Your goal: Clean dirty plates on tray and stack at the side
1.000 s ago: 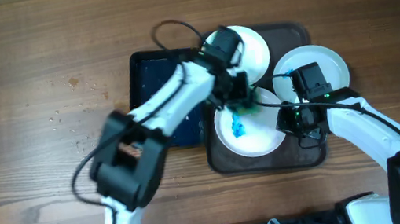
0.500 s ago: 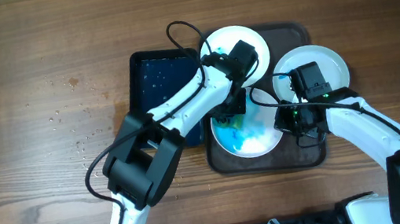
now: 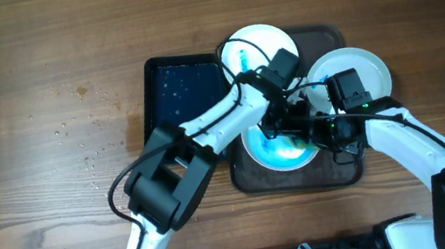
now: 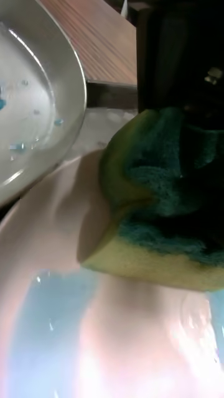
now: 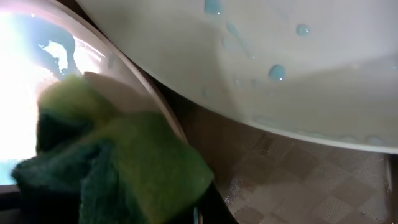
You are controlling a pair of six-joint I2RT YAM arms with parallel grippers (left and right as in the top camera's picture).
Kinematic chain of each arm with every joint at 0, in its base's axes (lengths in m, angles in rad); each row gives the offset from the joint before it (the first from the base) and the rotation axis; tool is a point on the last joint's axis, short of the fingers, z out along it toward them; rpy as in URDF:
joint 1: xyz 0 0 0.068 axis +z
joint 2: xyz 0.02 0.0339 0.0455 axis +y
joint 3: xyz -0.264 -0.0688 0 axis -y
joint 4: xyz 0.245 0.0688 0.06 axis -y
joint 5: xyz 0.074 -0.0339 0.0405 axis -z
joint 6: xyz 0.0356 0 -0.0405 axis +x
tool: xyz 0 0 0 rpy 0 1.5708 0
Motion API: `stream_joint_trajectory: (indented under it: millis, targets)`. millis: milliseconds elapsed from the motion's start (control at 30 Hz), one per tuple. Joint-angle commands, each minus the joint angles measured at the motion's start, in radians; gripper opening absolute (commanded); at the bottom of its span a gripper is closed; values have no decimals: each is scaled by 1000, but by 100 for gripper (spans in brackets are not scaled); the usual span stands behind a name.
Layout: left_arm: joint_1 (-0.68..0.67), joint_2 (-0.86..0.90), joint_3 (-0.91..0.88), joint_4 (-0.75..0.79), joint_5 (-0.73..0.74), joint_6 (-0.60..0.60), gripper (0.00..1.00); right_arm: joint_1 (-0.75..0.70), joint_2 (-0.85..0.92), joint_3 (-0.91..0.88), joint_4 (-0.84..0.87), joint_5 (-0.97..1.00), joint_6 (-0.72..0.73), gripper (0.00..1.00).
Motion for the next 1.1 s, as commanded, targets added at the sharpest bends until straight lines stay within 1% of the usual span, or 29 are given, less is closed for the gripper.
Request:
stream_joint_trajectory:
  millis: [0, 67, 200, 233, 333, 433, 533, 567, 667, 700, 733, 767, 933, 967, 1067]
  targets:
    - [-3, 18, -10, -85, -13, 19, 4, -2, 26, -16, -10, 74, 5, 4]
    - [6, 18, -10, -160, -132, -3, 4, -2, 26, -16, -13, 74, 5, 4]
    - [38, 18, -10, -359, -512, -91, 4, -2, 26, -16, -13, 74, 6, 4]
    - [43, 17, -10, -386, -568, -100, 4, -2, 26, -16, -13, 74, 5, 4]
    - [70, 16, -10, -438, -679, -113, 4, -2, 26, -16, -13, 74, 5, 4]
    - [105, 16, -10, -426, -700, -117, 4, -2, 26, -16, -13, 74, 5, 4]
    - [132, 16, -10, -367, -658, -114, 4, -2, 26, -16, -13, 74, 4, 4]
    - [136, 16, -10, -336, -599, -107, 4, -2, 26, -16, -13, 74, 4, 4]
    - [134, 17, -10, -229, -298, -18, 4, -2, 26, -16, -13, 74, 4, 4]
    - [120, 17, -10, -164, -100, 36, 4, -2, 26, -16, -13, 74, 0, 4]
    - [109, 17, -10, -131, -29, 51, 4, -2, 26, -16, -13, 74, -4, 4]
    - [92, 17, -10, -95, 6, 50, 4, -2, 26, -16, -13, 71, -18, 5]
    - [3, 19, -10, 35, 0, 48, 4, -2, 26, -16, -14, 63, -53, 4]
    - [-11, 19, -10, 56, -19, 43, 4, -2, 26, -16, -14, 63, -52, 4]
    - [-29, 19, -10, 84, -146, -11, 4, -2, 26, -16, -14, 55, -53, 4]
